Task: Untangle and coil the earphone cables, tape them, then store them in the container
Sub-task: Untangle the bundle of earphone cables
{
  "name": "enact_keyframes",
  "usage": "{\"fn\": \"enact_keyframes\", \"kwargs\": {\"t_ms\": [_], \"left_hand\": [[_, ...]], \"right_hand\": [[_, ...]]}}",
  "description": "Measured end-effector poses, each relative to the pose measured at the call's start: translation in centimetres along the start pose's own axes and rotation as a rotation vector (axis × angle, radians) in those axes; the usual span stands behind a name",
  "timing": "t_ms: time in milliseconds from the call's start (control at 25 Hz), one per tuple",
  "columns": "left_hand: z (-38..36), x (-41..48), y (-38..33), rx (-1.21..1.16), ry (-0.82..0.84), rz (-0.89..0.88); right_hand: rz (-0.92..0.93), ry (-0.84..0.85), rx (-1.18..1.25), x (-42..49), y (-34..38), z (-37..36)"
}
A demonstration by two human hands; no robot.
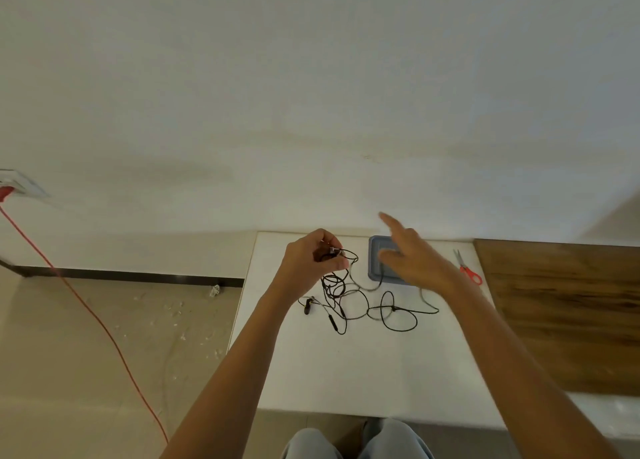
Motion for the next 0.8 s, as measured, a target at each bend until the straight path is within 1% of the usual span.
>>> {"fn": "enact_keyframes", "kwargs": {"t_ms": [80,120,160,240,360,480,560,640,720,800], "left_hand": [[-0.4,0.0,-0.1,-0.012,0.016,-0.002],[-0.5,0.0,0.0,-0.029,0.024,-0.003],[-0.7,-0.1,0.1,-0.049,0.033,-0.002],[-1.1,-0.4,0.4,-0.085,0.046,0.014],[-1.6,-0.8,0.6,-0.084,0.041,0.014],[-2.2,-0.6,1.0,-0.015,0.023,0.009],[-2.1,-0.4,1.5,-0.035,-0.010,0.036],[-1.9,-0.2,2.2,-0.044,-0.050,0.060],[-1.7,-0.2,2.7,0.008,-0.069,0.073],[-1.8,-0.2,2.7,0.103,-0.012,0.064]], "right_hand": [[0.187,0.035,0.079,-0.5,2.3,-2.1],[0.235,0.017,0.112,-0.3,2.6,-2.7],[0.239,-0.011,0.150,-0.2,2.6,-3.0],[0.195,-0.076,0.209,0.5,1.9,-3.1],[0.158,-0.137,0.232,0.9,1.2,-3.2],[0.142,-0.206,0.197,1.2,0.7,-3.3],[0.138,-0.262,0.188,1.3,0.2,-3.3],[0.097,-0.311,0.285,1.4,-0.8,-3.0],[0.053,-0.320,0.435,1.5,-1.8,-2.6],[0.035,-0.313,0.557,1.4,-2.3,-2.4]]}}
Point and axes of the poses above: each hand's wrist, its own x-axis towards the middle knuckle, its own z-axis out of the back of the hand, y = z × x, the point moved 6 cm from there along x, towards the middle knuckle, and after that the axes turned 7 degrees about x, right-handed, at the moved point
